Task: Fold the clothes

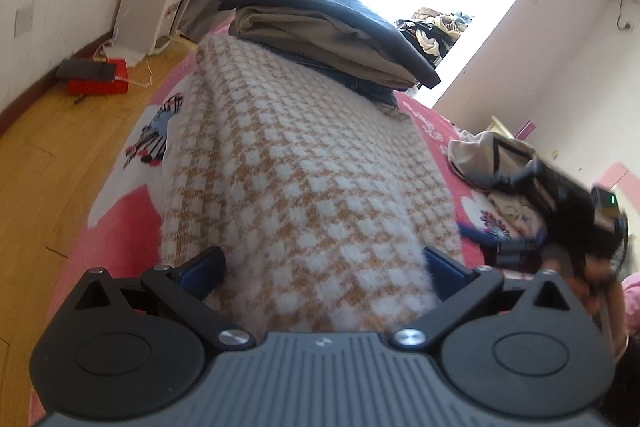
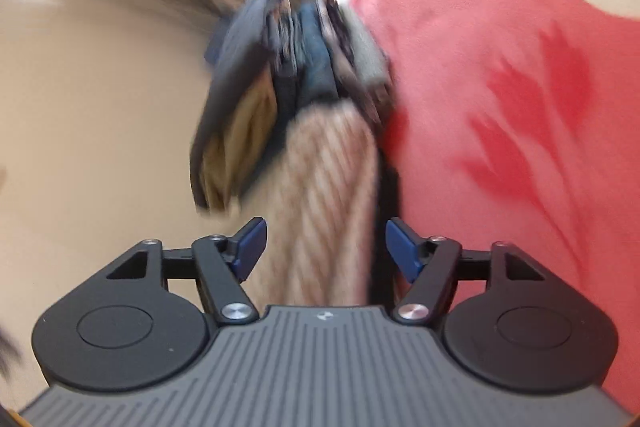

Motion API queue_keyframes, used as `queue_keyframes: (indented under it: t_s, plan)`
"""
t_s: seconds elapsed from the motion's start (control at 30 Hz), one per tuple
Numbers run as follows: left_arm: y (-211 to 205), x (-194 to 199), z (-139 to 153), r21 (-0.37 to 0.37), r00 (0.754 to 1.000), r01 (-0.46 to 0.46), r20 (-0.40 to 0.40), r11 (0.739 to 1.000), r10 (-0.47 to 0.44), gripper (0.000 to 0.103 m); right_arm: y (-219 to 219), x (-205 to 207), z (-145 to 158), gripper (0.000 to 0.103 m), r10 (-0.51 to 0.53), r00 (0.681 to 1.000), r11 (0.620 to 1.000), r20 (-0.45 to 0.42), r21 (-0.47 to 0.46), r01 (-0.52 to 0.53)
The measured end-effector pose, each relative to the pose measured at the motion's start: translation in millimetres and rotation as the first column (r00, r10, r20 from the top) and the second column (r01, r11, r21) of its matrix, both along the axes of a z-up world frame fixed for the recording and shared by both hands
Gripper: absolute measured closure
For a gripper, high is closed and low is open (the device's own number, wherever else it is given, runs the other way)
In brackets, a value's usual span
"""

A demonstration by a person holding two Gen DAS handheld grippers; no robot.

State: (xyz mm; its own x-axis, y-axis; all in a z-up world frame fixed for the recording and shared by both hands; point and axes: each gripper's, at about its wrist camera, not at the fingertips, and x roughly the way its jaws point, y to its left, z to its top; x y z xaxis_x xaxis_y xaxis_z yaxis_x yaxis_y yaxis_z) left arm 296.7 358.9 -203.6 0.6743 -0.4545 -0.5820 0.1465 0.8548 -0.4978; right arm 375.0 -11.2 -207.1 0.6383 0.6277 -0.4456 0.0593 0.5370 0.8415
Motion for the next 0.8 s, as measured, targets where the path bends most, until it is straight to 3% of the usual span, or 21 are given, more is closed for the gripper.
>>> queue_keyframes:
  t_s: [0.13, 0.27, 0.37, 0.43, 0.53, 0.67, 0.8]
  plan:
    - [12.9, -8.3, -3.5, -0.044, 0.999, 0.027, -0.025, 0.999, -0.028, 0.001, 10.2, -42.2, -10.0, 0.034, 0.066, 0.995, 0.998, -0.08, -0.006, -0.067]
    - [11.7, -6.1, -8.4, -0.045, 0.999, 0.048, -0.02, 0.998, -0.049, 0.0, 36.3, -57.6, -29.5, 0.033, 0.139, 0.977, 0.99, -0.161, 0.015, -0.138]
    - [11.5, -1.4, -4.2, -0.039, 0.997, 0.069, -0.029, 0.997, -0.07, 0.005, 50.7, -59.5, -39.8, 0.045, 0.123, 0.972, 0.991, -0.202, 0.071, -0.11]
    - [15.6, -0.4, 7.4, -0.04, 0.996, 0.09, -0.006, 0.995, -0.09, 0.011, 55.8, -62.2, -24.0, 0.046, 0.111, 0.975, 0.993, -0.193, 0.056, -0.102]
    - [13.5, 3.1, 11.3, 0.021, 0.993, 0.119, -0.004, 0.993, -0.119, 0.009, 63.1, -70.8, -9.7, 0.047, 0.117, 0.981, 0.993, -0.157, 0.036, -0.112]
    - [8.1, 6.8, 4.1, 0.041, 0.99, 0.14, -0.018, 0.989, -0.14, 0.007, 59.5, -76.6, -39.1, 0.048, 0.056, 0.973, 0.992, -0.226, 0.12, -0.029]
    - [13.4, 6.1, 2.5, 0.024, 0.992, 0.128, -0.004, 0.991, -0.128, 0.005, 66.6, -85.5, -25.5, 0.046, 0.051, 0.985, 0.998, -0.164, 0.05, -0.044]
